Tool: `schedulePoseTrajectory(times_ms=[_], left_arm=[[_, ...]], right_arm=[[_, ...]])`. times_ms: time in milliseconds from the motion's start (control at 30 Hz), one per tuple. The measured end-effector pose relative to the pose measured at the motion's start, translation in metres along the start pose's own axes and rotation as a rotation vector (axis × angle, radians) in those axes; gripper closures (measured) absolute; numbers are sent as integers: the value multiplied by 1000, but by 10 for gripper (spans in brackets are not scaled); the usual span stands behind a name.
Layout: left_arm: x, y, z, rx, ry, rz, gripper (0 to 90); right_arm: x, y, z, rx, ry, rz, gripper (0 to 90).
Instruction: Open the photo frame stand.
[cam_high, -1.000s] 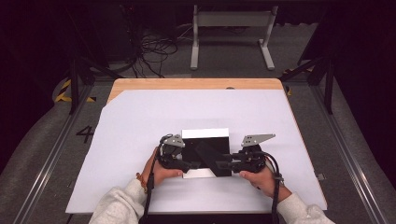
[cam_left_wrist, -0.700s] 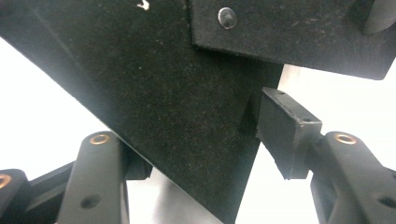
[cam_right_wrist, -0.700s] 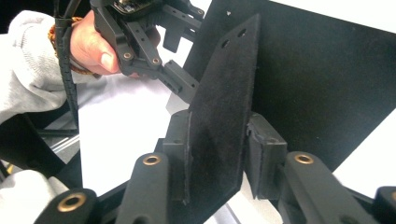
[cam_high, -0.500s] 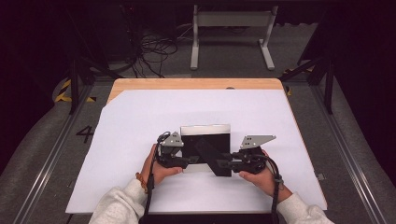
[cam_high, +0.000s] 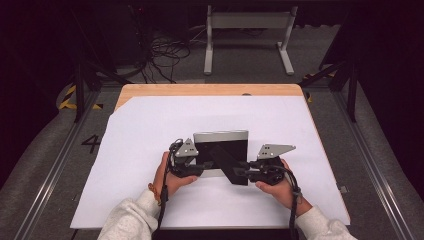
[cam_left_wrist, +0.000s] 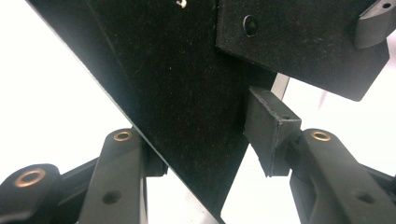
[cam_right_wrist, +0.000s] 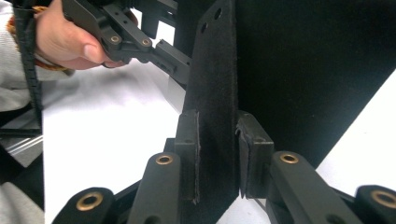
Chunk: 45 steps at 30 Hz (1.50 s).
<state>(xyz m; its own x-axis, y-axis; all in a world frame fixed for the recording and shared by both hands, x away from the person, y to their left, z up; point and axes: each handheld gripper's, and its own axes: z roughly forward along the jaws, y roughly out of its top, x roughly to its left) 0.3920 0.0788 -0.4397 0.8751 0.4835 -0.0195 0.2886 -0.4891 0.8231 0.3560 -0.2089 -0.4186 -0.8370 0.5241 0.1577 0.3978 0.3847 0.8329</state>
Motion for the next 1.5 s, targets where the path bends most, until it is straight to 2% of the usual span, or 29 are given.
schedulePoseTrajectory(times_ms=[167, 300, 500, 667, 1200, 1500], left_arm=[[0, 2, -1, -16, 33, 23, 585], [-1, 2, -1, -16, 38, 27, 595], [-2, 3, -2, -16, 55, 57, 604], [-3, 2, -2, -17, 62, 61, 609], [-10, 2, -5, -9, 63, 110, 633], [-12, 0, -6, -10, 54, 120, 641]], right_arm=[[0, 0, 2, 2, -34, -8, 756], [0, -1, 2, 1, -40, -11, 758], [1, -2, 2, -1, -52, -24, 761], [0, -2, 1, -2, -57, -20, 761], [3, -8, 0, 25, -41, -24, 787], [6, -12, -2, 28, -45, -26, 793]])
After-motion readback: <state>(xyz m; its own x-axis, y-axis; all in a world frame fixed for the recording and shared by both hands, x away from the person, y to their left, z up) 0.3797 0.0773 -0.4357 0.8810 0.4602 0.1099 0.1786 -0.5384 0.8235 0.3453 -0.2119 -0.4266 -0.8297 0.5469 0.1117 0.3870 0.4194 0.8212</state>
